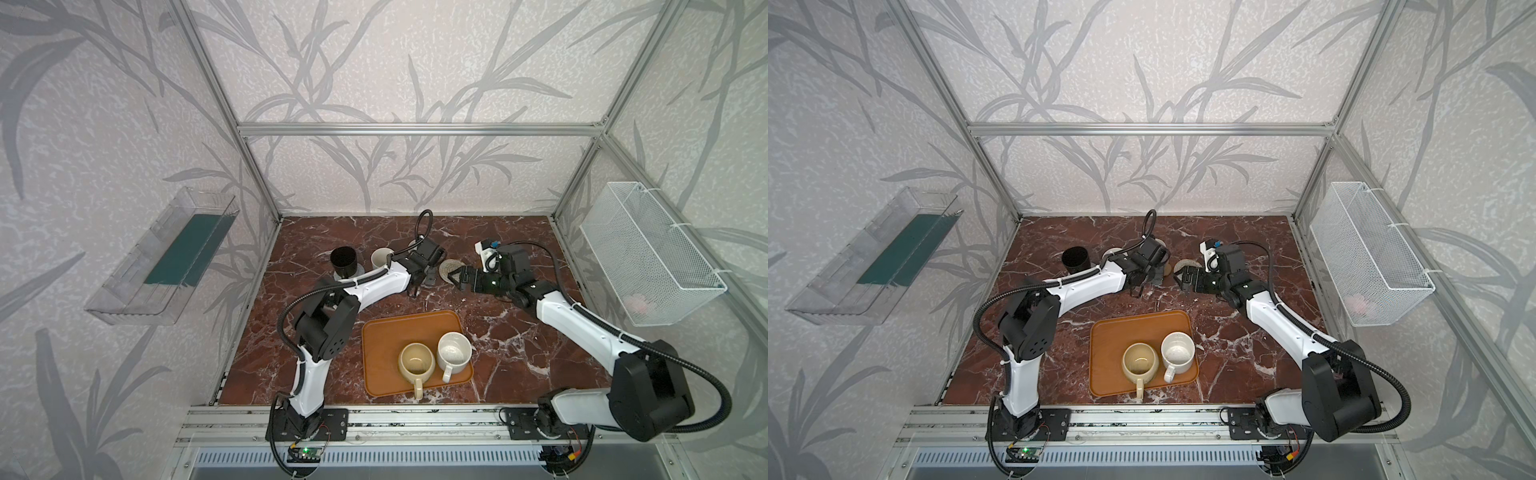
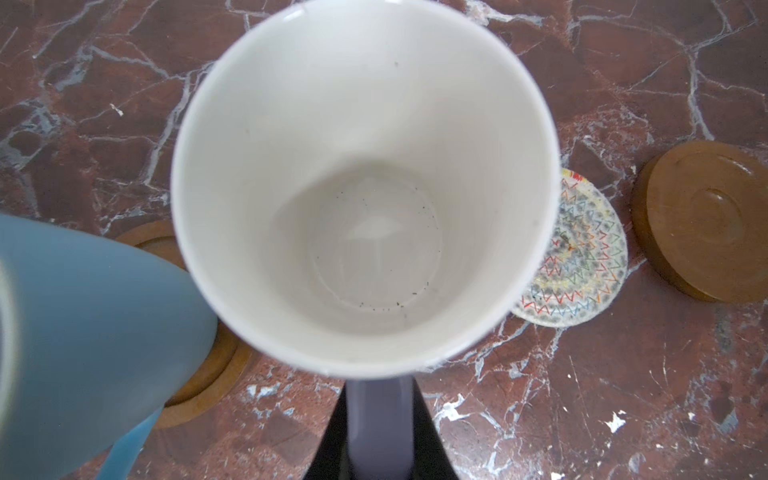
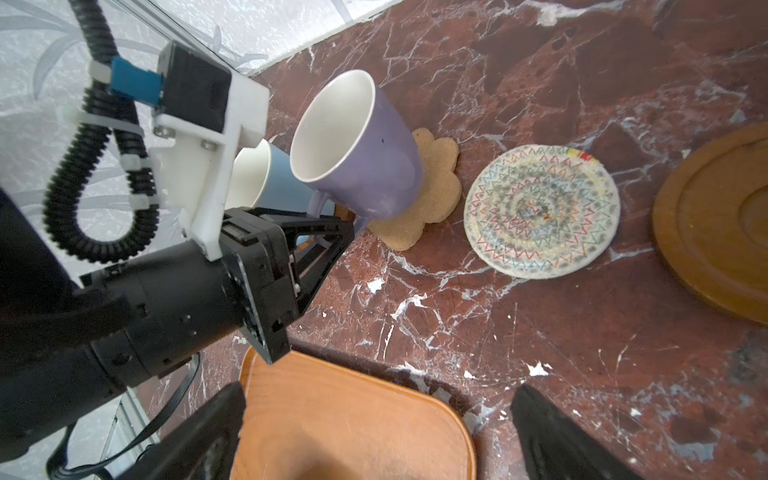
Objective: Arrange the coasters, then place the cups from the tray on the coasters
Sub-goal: 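Lower the purple mug onto the cork flower-shaped coaster beside the light-blue mug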
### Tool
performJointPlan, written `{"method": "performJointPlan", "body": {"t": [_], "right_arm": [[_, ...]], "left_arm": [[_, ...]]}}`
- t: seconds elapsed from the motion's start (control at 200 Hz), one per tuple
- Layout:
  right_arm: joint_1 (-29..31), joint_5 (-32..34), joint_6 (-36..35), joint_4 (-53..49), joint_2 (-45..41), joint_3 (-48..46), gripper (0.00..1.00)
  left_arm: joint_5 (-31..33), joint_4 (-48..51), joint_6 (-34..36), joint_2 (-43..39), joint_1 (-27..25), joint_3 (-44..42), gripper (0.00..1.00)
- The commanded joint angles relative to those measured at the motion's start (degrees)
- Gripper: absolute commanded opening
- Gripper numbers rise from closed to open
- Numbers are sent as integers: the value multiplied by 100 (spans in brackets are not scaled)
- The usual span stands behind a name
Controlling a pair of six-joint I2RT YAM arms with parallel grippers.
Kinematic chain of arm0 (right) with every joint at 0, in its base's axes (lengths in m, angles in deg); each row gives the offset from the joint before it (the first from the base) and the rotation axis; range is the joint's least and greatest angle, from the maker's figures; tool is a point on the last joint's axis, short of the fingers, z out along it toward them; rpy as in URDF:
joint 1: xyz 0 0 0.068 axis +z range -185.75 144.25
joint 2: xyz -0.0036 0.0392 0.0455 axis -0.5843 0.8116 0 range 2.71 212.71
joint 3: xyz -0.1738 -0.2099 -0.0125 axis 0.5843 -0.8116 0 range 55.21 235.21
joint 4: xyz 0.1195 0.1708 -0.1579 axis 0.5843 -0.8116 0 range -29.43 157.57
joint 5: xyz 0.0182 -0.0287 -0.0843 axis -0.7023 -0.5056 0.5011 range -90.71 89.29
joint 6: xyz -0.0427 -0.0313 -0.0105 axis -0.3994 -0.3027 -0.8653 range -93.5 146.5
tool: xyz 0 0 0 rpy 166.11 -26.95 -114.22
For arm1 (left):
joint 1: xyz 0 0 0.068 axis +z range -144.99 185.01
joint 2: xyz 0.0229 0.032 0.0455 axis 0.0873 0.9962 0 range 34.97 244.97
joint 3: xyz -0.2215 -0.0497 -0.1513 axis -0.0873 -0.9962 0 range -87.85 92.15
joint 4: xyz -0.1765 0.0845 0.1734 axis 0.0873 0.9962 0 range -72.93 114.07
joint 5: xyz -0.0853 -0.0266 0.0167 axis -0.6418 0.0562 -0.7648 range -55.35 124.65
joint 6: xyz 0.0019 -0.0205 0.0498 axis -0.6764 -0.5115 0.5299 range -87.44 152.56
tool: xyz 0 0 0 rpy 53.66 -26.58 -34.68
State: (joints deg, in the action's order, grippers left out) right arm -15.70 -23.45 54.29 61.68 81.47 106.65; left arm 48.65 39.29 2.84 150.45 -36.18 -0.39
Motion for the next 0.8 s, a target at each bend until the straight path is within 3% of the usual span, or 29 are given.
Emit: {"method": "performJointPlan", "body": {"t": [0.0, 0.795], "right_arm": [[-26, -205, -67, -13, 50, 302, 99], [-168, -244, -296, -149, 323, 296, 99]], "left_arm": [[225, -360, -69, -19, 23, 345, 0], [165, -546, -309, 254, 135, 190, 0]]}}
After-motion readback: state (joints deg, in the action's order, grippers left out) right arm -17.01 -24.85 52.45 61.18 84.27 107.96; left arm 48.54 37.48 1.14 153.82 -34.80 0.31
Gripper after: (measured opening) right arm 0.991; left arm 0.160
